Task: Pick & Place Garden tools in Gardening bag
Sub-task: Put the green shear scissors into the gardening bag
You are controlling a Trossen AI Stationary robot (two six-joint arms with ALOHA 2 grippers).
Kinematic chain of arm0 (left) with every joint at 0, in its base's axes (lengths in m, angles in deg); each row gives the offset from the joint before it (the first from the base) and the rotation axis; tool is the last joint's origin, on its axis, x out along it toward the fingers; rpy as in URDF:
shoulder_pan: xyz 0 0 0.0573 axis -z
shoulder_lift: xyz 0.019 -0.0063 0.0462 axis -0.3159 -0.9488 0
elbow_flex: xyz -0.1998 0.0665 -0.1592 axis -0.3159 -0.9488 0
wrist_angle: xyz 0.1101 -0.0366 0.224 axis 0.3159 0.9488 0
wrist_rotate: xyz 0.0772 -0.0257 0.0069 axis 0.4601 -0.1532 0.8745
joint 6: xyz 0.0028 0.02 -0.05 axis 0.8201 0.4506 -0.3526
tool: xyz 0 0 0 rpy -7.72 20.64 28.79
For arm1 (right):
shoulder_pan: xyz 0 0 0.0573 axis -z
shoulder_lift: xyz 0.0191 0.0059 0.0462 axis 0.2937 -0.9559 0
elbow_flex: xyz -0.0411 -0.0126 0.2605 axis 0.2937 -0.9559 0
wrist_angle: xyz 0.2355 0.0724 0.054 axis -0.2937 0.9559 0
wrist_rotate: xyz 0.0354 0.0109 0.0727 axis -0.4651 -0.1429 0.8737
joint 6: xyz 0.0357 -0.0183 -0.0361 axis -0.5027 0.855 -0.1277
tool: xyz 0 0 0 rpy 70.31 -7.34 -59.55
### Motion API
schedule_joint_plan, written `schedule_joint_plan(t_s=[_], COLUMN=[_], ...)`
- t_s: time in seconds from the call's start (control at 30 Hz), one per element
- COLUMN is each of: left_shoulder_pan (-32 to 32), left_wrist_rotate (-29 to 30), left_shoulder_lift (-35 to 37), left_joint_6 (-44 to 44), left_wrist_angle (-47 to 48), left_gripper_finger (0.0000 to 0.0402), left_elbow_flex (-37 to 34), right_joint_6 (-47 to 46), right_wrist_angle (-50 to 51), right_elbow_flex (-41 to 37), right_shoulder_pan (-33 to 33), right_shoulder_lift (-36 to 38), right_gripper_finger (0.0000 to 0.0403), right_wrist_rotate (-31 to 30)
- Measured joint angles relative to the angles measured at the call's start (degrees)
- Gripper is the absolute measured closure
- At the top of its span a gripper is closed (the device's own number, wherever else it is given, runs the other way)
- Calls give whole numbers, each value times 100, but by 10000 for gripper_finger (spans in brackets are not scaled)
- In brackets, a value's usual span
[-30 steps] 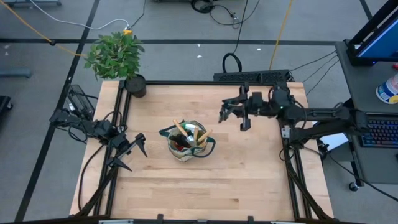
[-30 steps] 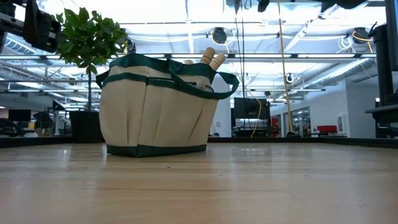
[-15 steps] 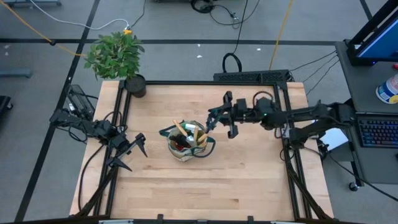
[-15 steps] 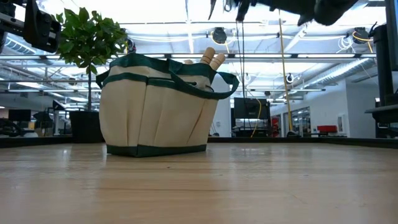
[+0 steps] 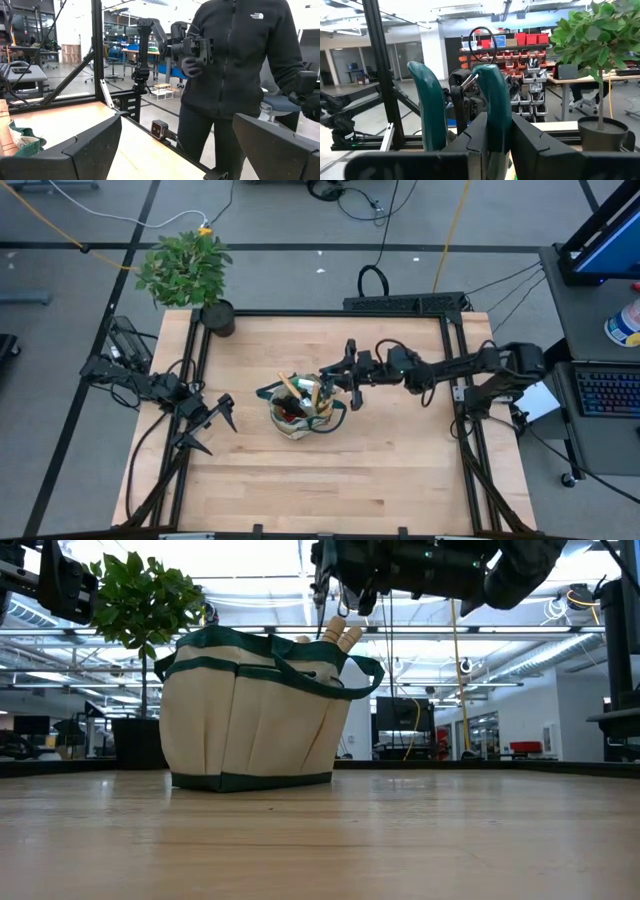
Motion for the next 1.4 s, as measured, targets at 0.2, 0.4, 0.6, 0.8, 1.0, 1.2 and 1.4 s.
schedule_joint_plan(t_s=[0.2, 0.4, 0.6, 0.8, 1.0, 1.2, 1.4], left_shoulder_pan=[1, 0, 0, 0, 2, 0, 0], left_wrist_rotate=[2, 129, 184, 189, 190, 192, 192], left_shoulder_lift=[0, 0, 2, 0, 0, 2, 0], left_joint_6=[-2, -2, -6, -7, -7, -9, -7], left_wrist_angle=[0, -2, -4, -4, -4, -4, -4], left_gripper_finger=[11, 11, 11, 11, 11, 11, 11], left_elbow_flex=[0, 0, 0, 0, 0, 0, 0], right_joint_6=[267, 306, 370, 750, 941, 1060, 1402], right_wrist_angle=[34, -91, -414, -429, -752, -515, -113], right_elbow_flex=[-2, -1, -2, -2, -2, -3, -2], right_shoulder_pan=[-50, -51, -68, -65, -61, -57, -61], right_shoulder_lift=[-143, -507, -782, -822, -816, -813, -809], right_gripper_finger=[356, 356, 356, 356, 356, 351, 354], right_wrist_rotate=[-2, -1, -15, -20, -310, -313, -313])
